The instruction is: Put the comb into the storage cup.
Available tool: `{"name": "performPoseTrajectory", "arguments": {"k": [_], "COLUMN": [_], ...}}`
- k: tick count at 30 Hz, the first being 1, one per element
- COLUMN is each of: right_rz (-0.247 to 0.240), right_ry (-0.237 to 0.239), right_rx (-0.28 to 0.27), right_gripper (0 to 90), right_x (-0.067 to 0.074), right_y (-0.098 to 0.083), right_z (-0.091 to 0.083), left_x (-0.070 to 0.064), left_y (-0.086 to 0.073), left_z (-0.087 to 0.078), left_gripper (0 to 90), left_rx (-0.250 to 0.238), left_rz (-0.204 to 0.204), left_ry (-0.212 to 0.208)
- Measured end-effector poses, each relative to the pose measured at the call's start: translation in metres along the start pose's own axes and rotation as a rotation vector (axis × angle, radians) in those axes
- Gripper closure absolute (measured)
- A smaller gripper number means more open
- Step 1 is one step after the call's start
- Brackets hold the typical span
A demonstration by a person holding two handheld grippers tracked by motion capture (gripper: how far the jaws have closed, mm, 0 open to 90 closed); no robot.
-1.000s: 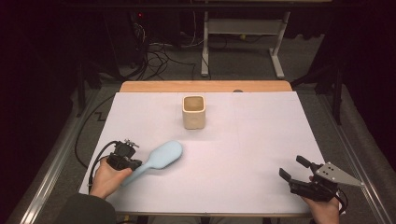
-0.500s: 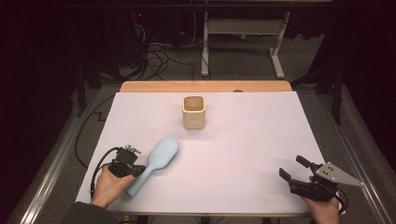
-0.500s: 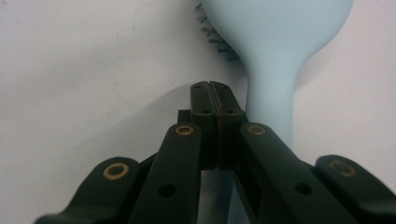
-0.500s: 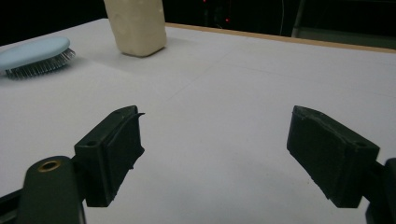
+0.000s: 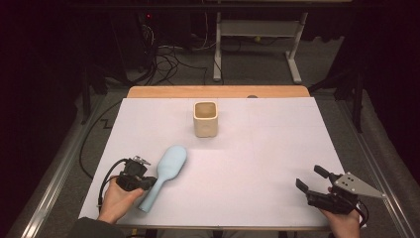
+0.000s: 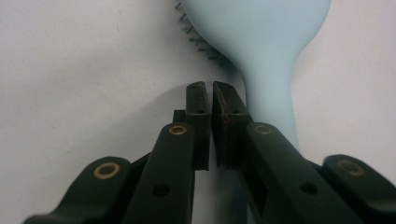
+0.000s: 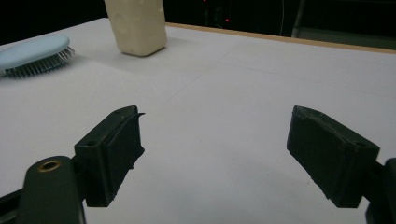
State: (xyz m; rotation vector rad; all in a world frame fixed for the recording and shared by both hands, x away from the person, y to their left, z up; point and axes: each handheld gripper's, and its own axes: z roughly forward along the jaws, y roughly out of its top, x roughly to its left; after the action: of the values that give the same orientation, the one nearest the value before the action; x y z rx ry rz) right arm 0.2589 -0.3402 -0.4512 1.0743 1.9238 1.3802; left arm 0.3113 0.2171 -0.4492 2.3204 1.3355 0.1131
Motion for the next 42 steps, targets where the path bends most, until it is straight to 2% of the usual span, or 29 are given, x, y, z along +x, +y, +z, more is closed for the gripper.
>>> {"name": "performPoseTrajectory", "arguments": {"k": [3, 5, 10, 13, 20, 26, 31, 42], "right_rz": [-0.002, -0.002, -0.001, -0.002, -0.007, -0.008, -0.007, -0.009], "right_ry": [-0.001, -0.001, -0.001, -0.002, -0.001, -0.001, -0.002, 0.000], "right_rx": [0.001, 0.001, 0.001, 0.000, 0.002, 0.002, 0.002, 0.002], "right_gripper": [18.9, 18.9, 19.0, 19.0, 19.0, 19.1, 19.0, 19.3], "right_x": [0.000, 0.000, 0.000, 0.000, 0.000, 0.000, 0.001, 0.001], "right_y": [0.000, 0.000, 0.000, 0.000, 0.000, 0.000, 0.000, 0.000], "right_z": [0.000, 0.000, 0.000, 0.000, 0.000, 0.000, 0.000, 0.000], "left_x": [0.000, 0.000, 0.001, 0.003, 0.003, -0.006, -0.016, -0.028], "left_y": [0.000, 0.000, -0.001, -0.002, -0.003, -0.001, 0.004, 0.011], "left_z": [0.000, -0.001, -0.002, -0.005, -0.018, -0.025, -0.020, -0.006], "left_gripper": [77.5, 69.6, 55.2, 50.3, 46.9, 44.3, 41.2, 39.6], "left_rx": [-0.001, 0.000, -0.008, -0.020, -0.058, -0.077, -0.051, 0.019], "left_rz": [-0.005, -0.010, -0.041, -0.060, -0.073, -0.058, -0.028, -0.006], "left_ry": [0.004, 0.011, 0.034, 0.016, -0.021, -0.041, -0.087, -0.049]}}
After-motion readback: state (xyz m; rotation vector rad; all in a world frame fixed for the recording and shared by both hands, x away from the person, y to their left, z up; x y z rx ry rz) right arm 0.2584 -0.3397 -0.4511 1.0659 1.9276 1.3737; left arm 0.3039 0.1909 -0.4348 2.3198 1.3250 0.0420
